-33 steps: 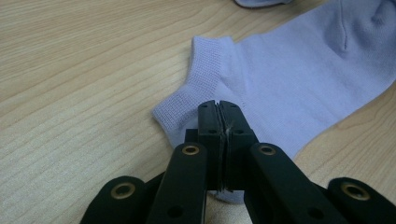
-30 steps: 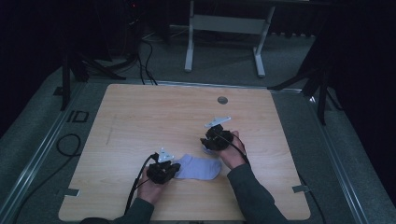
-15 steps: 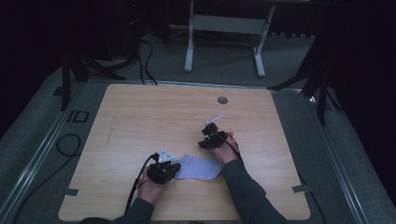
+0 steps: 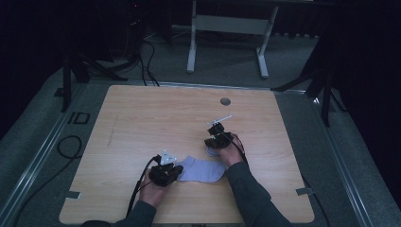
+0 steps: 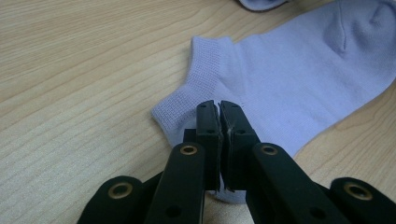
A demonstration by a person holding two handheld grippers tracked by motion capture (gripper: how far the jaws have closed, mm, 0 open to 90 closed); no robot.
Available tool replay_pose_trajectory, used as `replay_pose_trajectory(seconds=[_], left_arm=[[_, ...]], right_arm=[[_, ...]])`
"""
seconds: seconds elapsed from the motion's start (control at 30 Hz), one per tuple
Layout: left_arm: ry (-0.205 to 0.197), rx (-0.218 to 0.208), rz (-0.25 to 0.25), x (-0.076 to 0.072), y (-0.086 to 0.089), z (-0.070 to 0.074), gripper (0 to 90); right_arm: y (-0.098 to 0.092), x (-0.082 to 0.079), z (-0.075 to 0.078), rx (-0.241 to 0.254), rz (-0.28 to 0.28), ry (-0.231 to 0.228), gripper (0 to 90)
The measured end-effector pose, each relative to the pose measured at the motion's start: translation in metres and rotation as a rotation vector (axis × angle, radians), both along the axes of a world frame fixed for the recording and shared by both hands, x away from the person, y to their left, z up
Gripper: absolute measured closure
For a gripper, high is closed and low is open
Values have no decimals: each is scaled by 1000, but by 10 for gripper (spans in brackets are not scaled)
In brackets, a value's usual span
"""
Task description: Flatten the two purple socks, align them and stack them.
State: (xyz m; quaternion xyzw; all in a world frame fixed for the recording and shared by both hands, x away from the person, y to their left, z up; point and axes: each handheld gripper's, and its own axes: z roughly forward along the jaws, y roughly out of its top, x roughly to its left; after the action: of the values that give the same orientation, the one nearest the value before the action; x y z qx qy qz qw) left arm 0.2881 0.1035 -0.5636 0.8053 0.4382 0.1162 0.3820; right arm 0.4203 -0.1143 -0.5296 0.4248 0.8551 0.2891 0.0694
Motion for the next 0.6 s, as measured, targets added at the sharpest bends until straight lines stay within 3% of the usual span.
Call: replay_pose_trajectory(seconds=[0.43,0.6], left_arm=[[-1,-1,0,0,0,0,869],[-2,1,0,0,0,0,869]], right_arm=[[-16,-14,29,112,-19,-79,890],[-25,-17,37,123,-29,-95,889]])
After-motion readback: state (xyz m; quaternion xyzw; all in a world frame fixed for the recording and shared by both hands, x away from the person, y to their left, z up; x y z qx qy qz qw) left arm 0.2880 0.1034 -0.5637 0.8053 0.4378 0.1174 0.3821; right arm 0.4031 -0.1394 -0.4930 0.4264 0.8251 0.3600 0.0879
